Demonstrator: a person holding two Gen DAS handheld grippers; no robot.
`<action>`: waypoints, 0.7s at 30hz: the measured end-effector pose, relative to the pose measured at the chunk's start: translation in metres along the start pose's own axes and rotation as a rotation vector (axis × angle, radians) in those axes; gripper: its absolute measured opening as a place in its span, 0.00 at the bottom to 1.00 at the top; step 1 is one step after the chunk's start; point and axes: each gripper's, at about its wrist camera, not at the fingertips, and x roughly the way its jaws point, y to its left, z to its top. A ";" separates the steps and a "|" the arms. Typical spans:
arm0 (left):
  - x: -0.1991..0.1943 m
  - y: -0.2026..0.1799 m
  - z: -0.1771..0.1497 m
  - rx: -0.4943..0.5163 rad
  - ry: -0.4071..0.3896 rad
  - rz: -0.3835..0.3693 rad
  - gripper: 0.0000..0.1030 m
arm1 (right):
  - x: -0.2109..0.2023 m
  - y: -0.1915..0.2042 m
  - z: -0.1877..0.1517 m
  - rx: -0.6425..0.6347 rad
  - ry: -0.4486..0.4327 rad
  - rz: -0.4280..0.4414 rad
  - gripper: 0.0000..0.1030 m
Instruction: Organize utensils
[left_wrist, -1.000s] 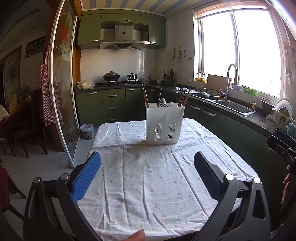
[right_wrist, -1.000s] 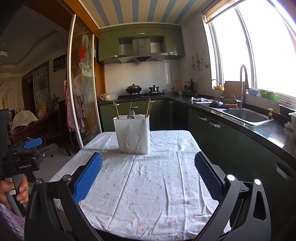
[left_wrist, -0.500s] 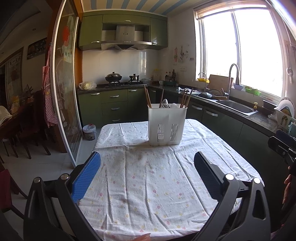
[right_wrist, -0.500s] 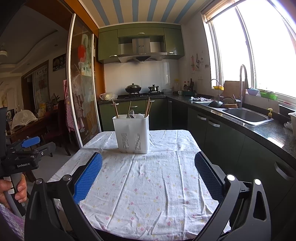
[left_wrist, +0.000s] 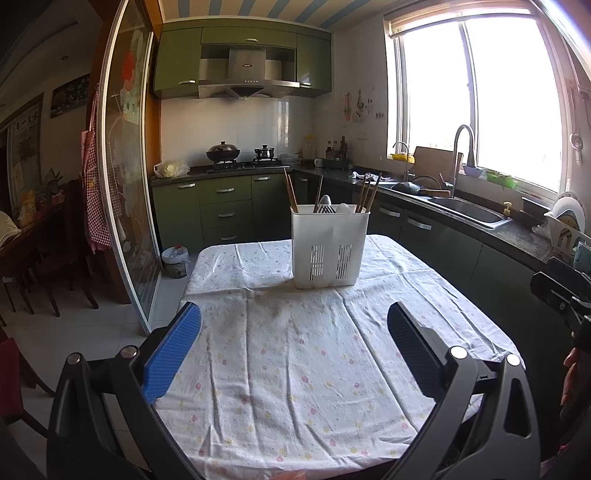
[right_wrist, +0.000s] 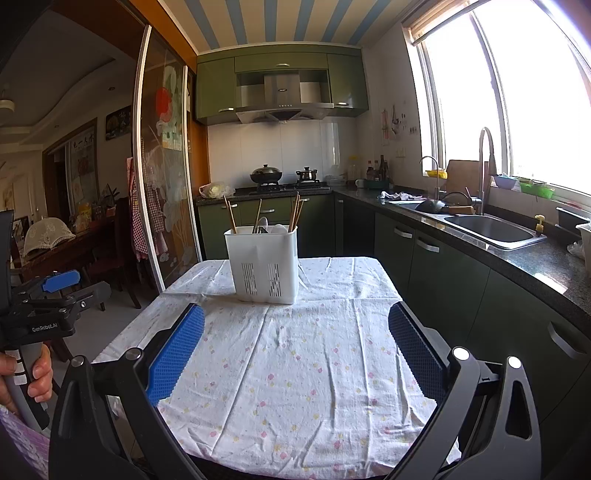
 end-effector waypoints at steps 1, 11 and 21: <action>0.000 0.000 0.000 -0.001 0.004 -0.003 0.93 | 0.000 0.000 0.000 -0.001 0.000 0.001 0.95; 0.008 0.002 0.000 -0.014 0.042 -0.032 0.93 | 0.001 -0.001 0.000 0.001 0.001 0.002 0.96; 0.013 -0.002 -0.002 -0.006 0.065 -0.028 0.93 | 0.004 -0.003 -0.003 0.002 0.003 0.003 0.96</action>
